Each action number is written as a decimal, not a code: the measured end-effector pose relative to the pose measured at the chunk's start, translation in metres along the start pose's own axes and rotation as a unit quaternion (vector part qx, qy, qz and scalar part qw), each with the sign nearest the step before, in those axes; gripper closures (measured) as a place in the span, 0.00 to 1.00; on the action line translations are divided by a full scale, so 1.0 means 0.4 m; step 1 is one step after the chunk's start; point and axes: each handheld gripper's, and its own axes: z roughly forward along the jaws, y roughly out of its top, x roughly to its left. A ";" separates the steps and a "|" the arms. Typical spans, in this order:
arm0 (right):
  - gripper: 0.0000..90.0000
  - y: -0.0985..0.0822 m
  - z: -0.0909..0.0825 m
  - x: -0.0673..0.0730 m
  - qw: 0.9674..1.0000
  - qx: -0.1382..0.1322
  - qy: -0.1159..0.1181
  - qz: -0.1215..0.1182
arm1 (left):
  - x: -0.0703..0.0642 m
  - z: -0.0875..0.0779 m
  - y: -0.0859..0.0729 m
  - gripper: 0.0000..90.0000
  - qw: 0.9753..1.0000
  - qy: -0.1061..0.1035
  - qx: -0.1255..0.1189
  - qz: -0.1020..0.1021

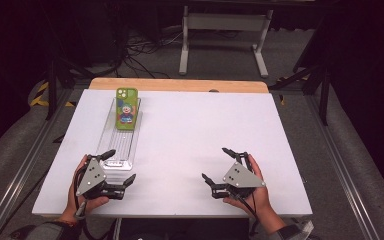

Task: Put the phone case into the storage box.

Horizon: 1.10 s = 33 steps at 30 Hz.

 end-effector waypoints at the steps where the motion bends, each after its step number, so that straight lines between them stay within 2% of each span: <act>1: 0.08 0.000 0.000 0.000 1.000 0.001 0.000 -0.001 | 0.001 0.000 0.000 0.04 1.000 0.000 0.000 0.002; 7: 0.08 -0.001 -0.001 0.001 1.000 0.003 -0.003 -0.003 | 0.002 -0.001 0.001 0.05 1.000 -0.007 -0.004 -0.003; 21: 0.08 -0.004 0.001 -0.004 1.000 0.005 -0.006 0.002 | 0.003 0.006 0.000 0.05 1.000 -0.002 0.004 0.003; 26: 0.08 -0.005 0.003 -0.005 1.000 0.007 -0.004 0.002 | 0.007 0.008 -0.002 0.05 1.000 0.001 0.005 -0.005; 33: 0.08 -0.009 0.003 -0.016 1.000 0.008 -0.006 0.008 | 0.009 0.015 -0.002 0.05 1.000 0.001 0.012 0.007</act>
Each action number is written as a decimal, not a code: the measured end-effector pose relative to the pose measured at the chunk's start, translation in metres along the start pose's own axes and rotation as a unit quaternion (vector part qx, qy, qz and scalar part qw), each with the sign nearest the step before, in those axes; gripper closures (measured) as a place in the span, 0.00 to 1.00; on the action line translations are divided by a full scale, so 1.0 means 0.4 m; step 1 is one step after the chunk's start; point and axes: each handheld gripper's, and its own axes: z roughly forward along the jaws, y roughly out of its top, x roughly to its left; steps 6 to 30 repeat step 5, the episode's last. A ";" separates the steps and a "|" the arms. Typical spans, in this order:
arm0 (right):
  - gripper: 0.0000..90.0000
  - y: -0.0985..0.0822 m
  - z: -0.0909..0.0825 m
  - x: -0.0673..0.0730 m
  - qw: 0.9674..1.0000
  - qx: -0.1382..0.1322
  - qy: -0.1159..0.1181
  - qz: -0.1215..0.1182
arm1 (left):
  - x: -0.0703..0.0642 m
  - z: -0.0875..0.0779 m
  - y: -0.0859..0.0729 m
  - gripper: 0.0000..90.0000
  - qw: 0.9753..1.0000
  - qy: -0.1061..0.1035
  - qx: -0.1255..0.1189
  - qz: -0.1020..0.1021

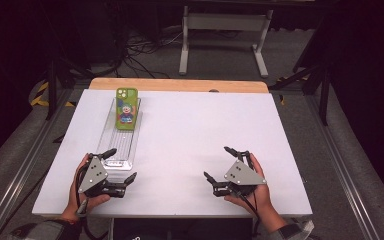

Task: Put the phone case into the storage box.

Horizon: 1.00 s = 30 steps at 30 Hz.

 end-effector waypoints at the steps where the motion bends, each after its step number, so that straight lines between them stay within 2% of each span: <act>1: 0.08 -0.001 0.000 -0.003 1.000 0.000 -0.001 0.004 | 0.000 0.000 0.000 0.05 1.000 0.000 0.000 0.000; 3: 0.08 -0.002 0.000 -0.006 1.000 0.001 -0.002 0.006 | 0.007 0.001 -0.001 0.05 1.000 0.003 0.003 0.000; 4: 0.08 -0.003 0.000 -0.007 1.000 0.000 -0.002 0.007 | 0.006 0.003 -0.003 0.05 1.000 0.003 0.000 -0.012; 30: 0.08 -0.004 0.000 -0.008 1.000 0.001 -0.002 0.009 | 0.009 0.003 -0.003 0.05 1.000 0.004 0.000 -0.010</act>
